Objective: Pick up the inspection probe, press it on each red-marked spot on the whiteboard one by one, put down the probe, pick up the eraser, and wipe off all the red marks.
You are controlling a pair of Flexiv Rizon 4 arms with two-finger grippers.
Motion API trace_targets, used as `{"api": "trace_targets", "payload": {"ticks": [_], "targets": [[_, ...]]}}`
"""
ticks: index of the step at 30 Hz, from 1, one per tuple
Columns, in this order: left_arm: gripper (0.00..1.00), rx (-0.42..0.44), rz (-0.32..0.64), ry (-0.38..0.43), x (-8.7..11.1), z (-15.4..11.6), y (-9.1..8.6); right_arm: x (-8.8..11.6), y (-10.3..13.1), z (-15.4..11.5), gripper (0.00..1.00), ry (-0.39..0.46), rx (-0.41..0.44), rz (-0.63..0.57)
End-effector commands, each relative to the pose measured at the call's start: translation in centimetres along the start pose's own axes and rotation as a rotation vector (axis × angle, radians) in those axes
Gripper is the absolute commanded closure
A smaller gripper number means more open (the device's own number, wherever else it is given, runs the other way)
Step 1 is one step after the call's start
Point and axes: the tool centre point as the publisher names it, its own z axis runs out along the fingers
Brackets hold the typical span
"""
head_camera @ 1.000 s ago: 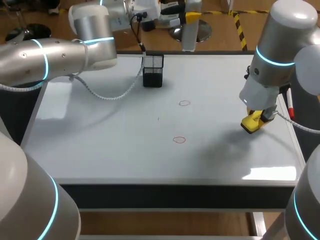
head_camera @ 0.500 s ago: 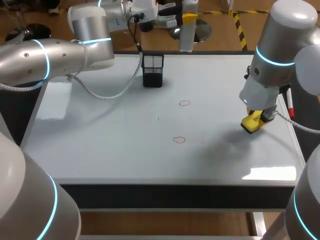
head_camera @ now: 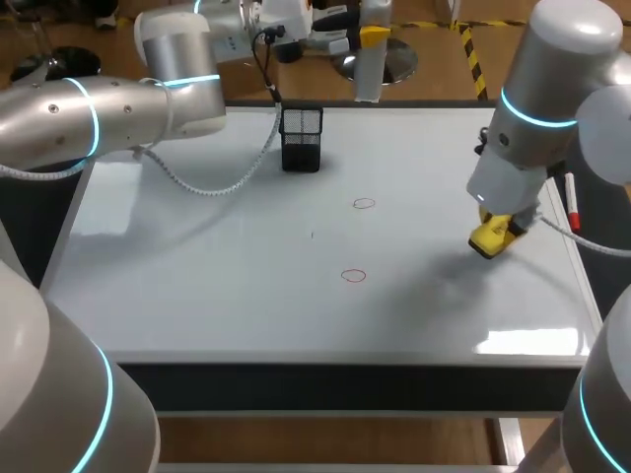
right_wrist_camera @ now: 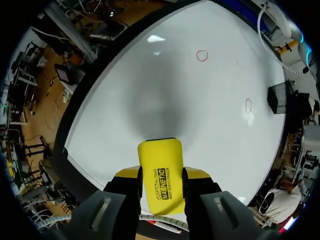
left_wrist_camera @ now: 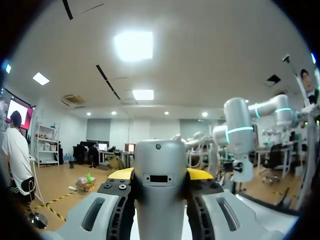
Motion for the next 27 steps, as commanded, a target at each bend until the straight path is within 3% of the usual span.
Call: {"api": "trace_targets", "payload": {"ticks": [1, 7, 14, 27], "targets": [[1.0, -0.001, -0.001, 0.003, -0.1, 0.0, -0.1, -4.4, 1.7, -0.1, 1.0, 0.076, 0.03, -0.056], [1.0, -0.001, -0.001, 0.003, -0.1, 0.0, -0.1, -9.8, 4.8, 0.1, 1.0, 0.102, 0.045, -0.225], [1.0, -0.001, -0.001, 0.003, -0.1, 0.0, -0.1, -14.4, 8.2, 0.7, 1.0, 0.123, 0.052, -0.383], [1.0, -0.001, -0.001, 0.003, -0.1, 0.0, -0.1, -19.7, 12.6, 3.0, 1.0, 0.141, 0.023, -0.619]]}}
